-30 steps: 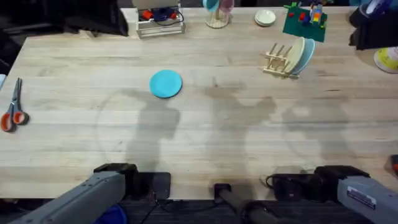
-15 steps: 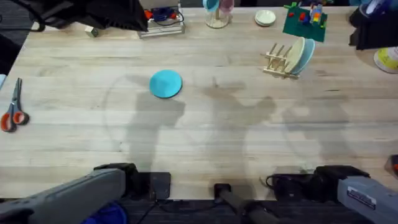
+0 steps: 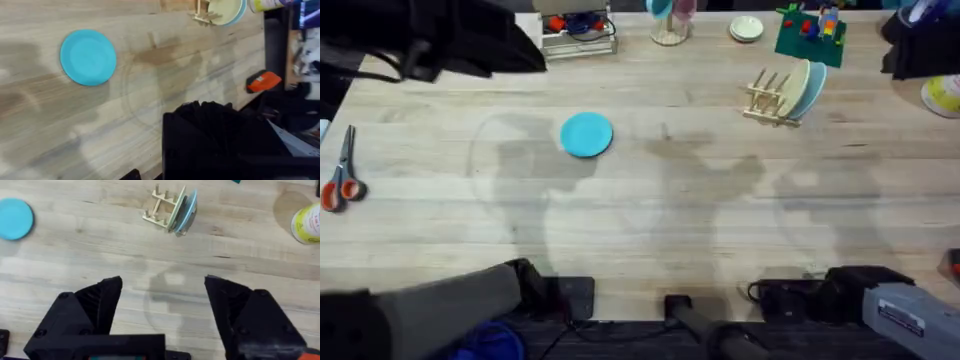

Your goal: Pick up the plates from the table one by one and place each into a slot on the dish rack.

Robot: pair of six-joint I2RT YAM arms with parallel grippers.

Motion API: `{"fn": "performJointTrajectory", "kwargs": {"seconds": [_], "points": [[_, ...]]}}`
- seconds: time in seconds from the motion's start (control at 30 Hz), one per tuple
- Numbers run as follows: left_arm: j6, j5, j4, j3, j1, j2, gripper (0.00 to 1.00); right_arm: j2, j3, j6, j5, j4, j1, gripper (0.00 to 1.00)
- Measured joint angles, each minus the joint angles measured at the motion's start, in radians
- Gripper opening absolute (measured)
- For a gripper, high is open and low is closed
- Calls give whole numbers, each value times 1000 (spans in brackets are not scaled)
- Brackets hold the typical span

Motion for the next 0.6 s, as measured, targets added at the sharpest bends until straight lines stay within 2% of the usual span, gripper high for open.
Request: {"fn": "performJointTrajectory", "kwargs": {"seconds": [0.13, 0.33, 0.43, 0.47, 0.6], "points": [[62, 52, 55, -102, 26, 54, 43, 0, 0, 0, 0, 0, 0, 994], [100, 83, 153, -204, 43, 128, 43, 0, 0, 0, 0, 0, 0, 994], [114, 91, 188, -234, 43, 180, 43, 0, 0, 0, 0, 0, 0, 994], [130, 101, 200, -247, 43, 251, 42, 0, 0, 0, 0, 0, 0, 995], [147, 108, 229, -253, 43, 347, 42, 0, 0, 0, 0, 0, 0, 993]]}}
